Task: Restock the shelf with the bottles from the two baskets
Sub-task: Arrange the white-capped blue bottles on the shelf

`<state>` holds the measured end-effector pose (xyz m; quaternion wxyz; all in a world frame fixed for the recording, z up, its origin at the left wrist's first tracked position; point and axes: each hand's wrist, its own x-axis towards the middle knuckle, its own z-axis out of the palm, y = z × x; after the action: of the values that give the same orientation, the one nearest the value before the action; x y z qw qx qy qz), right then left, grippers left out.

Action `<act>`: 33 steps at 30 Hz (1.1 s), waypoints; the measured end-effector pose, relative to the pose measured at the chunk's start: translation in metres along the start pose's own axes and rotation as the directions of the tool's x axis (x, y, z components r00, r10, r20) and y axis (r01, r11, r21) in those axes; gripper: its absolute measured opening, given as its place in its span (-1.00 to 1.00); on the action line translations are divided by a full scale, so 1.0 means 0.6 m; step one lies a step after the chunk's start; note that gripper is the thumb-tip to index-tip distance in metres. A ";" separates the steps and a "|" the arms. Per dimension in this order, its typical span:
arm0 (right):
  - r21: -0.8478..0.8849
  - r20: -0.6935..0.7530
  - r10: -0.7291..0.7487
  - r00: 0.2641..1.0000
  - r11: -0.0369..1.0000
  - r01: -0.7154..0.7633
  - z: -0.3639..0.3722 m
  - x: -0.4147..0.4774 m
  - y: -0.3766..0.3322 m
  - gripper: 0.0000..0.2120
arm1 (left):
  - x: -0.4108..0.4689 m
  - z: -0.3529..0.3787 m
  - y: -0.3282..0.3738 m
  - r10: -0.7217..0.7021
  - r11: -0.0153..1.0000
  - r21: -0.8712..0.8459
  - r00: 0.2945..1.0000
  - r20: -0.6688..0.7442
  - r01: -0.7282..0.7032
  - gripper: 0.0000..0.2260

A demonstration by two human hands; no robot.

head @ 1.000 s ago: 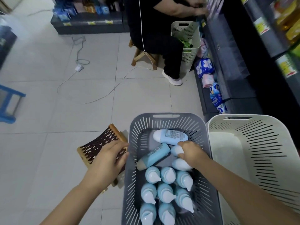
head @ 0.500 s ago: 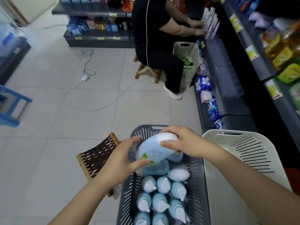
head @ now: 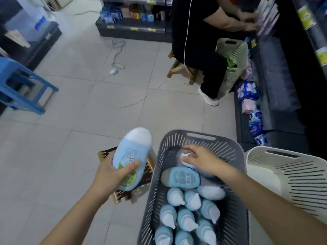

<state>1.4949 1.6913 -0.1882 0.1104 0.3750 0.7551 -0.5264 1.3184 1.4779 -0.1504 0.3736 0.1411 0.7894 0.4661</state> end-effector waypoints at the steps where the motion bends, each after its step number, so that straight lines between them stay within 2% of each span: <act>1: -0.064 0.036 0.017 0.999 0.998 -0.015 0.013 0.013 0.018 -0.50 | 0.003 -0.008 -0.012 -0.015 1.000 -0.005 1.000 -0.026 0.015 -0.18; 9: -0.482 0.256 0.109 0.961 0.876 0.029 0.100 0.101 0.097 -0.29 | 0.007 -0.025 -0.101 -0.100 0.995 -0.036 0.986 -0.134 0.096 -0.45; 11: -0.557 0.296 0.120 0.948 0.827 0.070 0.114 0.114 0.106 -0.28 | 0.007 -0.022 -0.120 -0.134 0.991 -0.042 0.982 -0.135 0.129 -0.53; 13: -0.594 0.310 0.132 0.942 0.800 0.083 0.123 0.123 0.115 -0.28 | 0.007 -0.020 -0.134 -0.159 0.987 -0.040 0.979 -0.127 0.155 -0.52; 19: -0.620 0.311 0.142 0.940 0.779 0.087 0.136 0.142 0.134 -0.17 | 0.007 -0.009 -0.145 -0.175 0.984 -0.039 0.975 -0.134 0.172 -0.54; 21: -0.642 0.301 0.153 0.941 0.763 0.081 0.138 0.150 0.131 -0.18 | 0.009 -0.005 -0.142 -0.169 0.986 -0.031 0.976 -0.135 0.167 -0.40; 23: -0.630 0.293 0.162 0.942 0.774 0.063 0.138 0.161 0.130 -0.29 | 0.011 -0.003 -0.143 -0.162 0.987 -0.019 0.977 -0.139 0.161 -0.27; 25: -0.612 0.298 0.169 0.939 0.789 0.052 0.141 0.166 0.132 -0.32 | 0.013 -0.001 -0.146 -0.152 0.988 -0.019 0.980 -0.131 0.151 -0.20; 28: -0.585 0.294 0.149 0.944 0.809 0.055 0.147 0.167 0.140 -0.27 | 0.017 0.005 -0.148 -0.144 0.989 -0.007 0.984 -0.104 0.144 -0.32; 30: -0.519 0.287 0.141 0.947 0.854 0.030 0.146 0.167 0.146 -0.36 | 0.019 0.010 -0.148 -0.154 0.988 -0.006 0.984 -0.095 0.154 -0.43; 33: -0.458 0.301 0.133 0.944 0.889 0.020 0.144 0.166 0.152 -0.41 | 0.018 0.013 -0.147 -0.153 0.988 -0.003 0.985 -0.080 0.154 -0.42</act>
<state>1.4683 1.6754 -0.3455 0.3330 0.2691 0.8172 -0.3859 1.3280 1.4424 -0.2320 0.3764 0.0618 0.8130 0.4400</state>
